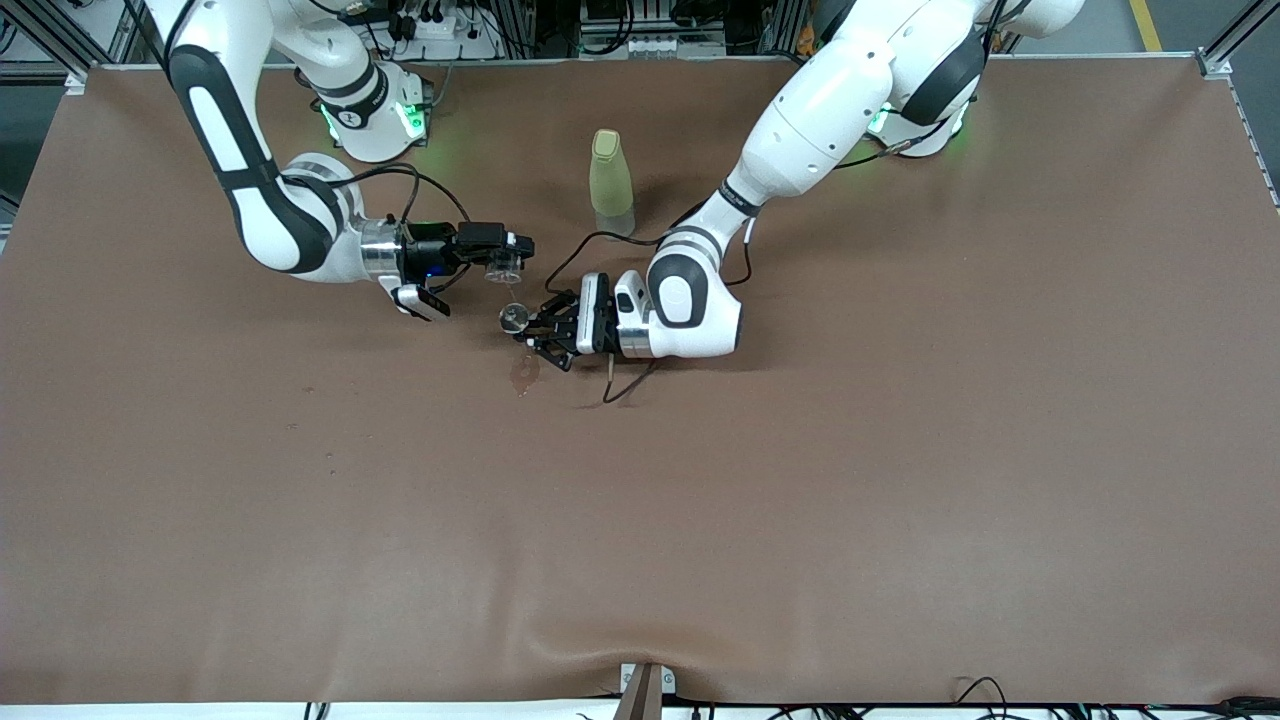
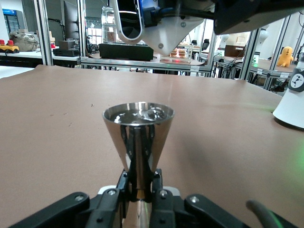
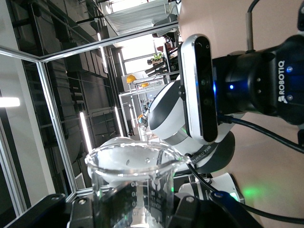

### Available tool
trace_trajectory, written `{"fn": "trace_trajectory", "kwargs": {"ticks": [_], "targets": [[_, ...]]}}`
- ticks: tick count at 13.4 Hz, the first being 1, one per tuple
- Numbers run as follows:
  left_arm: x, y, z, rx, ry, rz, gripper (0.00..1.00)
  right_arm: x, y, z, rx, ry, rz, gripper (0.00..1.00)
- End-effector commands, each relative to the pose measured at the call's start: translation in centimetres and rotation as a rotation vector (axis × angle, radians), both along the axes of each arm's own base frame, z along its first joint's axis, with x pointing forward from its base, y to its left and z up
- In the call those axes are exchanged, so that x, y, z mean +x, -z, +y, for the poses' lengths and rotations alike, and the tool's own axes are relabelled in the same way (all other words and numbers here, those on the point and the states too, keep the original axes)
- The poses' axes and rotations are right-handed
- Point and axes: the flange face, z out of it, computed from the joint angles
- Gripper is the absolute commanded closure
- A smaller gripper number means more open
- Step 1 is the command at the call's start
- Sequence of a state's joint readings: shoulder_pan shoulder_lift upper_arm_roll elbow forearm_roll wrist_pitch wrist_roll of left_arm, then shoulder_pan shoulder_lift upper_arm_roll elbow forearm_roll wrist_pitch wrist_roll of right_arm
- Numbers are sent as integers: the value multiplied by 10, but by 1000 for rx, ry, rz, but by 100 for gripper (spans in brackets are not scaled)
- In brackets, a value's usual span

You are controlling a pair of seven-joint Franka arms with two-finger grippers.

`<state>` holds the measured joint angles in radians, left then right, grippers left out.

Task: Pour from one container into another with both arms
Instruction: 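Tilt the beaker back upright with the right gripper, then draw the right gripper back with the beaker while the left gripper withdraws the jigger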

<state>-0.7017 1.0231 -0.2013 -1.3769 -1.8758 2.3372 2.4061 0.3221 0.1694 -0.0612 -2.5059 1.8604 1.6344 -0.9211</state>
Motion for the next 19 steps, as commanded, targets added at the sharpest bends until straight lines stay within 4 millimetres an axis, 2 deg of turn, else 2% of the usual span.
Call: {"fn": "trace_trajectory", "kwargs": {"ticks": [1,3,7,9,12,15,17,19], "targets": [[-5,-8,0,-16,-15,0,100,1,-5,-4,32,12,55,100],[-6,-9,2,-13,-15,2,100,1,-4,-4,33,10,76,100],[12,-20,18,-24,-41,-2,100,1,-5,-4,34,10,76,100],[10,-24,23,-37,-29,9,100,1,-5,-3,33,10,50,100],[18,-30,46,-49,-23,12,100,13,-20,-4,31,19,-219,100],[29,-38,81,-44,0,2,100,38,-37,-37,-18,-21,-452,100],[41,-45,109,-51,11,-14,100,51,-44,-72,-44,-49,-629,100],[50,-52,140,-41,19,-33,100,54,-43,-109,-53,-93,-734,100]]}}
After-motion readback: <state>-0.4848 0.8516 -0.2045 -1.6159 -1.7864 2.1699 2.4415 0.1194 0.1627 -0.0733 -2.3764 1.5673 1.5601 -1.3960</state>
